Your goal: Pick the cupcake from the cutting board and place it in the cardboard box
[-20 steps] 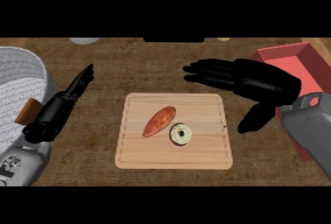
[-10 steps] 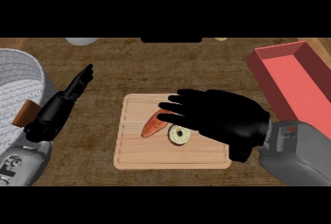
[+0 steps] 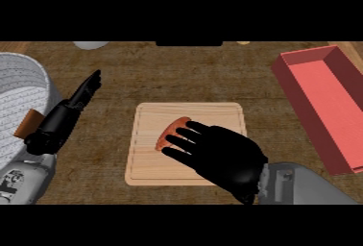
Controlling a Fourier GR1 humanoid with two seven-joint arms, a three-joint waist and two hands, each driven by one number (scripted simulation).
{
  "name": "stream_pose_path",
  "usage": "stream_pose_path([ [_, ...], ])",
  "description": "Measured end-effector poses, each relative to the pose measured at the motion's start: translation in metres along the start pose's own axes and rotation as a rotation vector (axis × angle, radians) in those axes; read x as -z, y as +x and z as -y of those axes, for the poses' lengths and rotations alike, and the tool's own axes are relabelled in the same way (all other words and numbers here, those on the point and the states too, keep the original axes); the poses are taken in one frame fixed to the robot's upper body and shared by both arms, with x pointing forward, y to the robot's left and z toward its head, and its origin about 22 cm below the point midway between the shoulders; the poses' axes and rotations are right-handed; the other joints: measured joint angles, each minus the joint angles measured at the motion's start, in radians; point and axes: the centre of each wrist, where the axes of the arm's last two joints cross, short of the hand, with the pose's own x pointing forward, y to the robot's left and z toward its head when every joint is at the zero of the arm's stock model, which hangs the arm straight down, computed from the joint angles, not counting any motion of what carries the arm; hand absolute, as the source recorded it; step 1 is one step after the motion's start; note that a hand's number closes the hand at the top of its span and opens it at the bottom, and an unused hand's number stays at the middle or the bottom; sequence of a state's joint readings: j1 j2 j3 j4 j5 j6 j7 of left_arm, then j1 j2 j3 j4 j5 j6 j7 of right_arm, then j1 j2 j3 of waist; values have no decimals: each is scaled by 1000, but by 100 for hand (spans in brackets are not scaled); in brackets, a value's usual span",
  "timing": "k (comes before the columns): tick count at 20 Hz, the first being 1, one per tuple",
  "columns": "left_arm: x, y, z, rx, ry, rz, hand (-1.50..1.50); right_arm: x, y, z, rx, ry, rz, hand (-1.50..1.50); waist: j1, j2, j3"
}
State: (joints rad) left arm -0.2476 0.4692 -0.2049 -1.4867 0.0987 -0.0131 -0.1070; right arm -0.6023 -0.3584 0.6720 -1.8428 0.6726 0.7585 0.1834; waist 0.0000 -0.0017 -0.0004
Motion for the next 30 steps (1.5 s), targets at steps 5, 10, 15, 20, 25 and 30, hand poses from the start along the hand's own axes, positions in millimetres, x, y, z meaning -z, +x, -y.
stream_pose_path([
  [5, -6, 3, 4, 0, 0, 7, 0, 11, 9, -9, -38, 10, -52, -150, 3, 1, 0],
  [10, 1, 10, 0, 1, 1, 9, 0, 19, 11, -16, -51, -15, -78, -150, 2, 1, 0],
  [15, -2, 4, 2, 2, 2, 5, 0, 31, 9, -24, -75, -9, -102, -150, 3, 2, 0],
  [20, 3, 3, 2, 0, 4, 4, 0, 44, 3, -32, -101, 0, -135, -150, 3, 2, 0],
  [25, 2, 7, 6, 2, 5, 4, 0, 56, -10, -51, -96, 1, -132, -150, 3, 2, 0],
  [30, -9, 9, 4, 3, 3, 4, 0, 66, -15, -62, -80, 31, -115, -150, 4, 2, 0],
])
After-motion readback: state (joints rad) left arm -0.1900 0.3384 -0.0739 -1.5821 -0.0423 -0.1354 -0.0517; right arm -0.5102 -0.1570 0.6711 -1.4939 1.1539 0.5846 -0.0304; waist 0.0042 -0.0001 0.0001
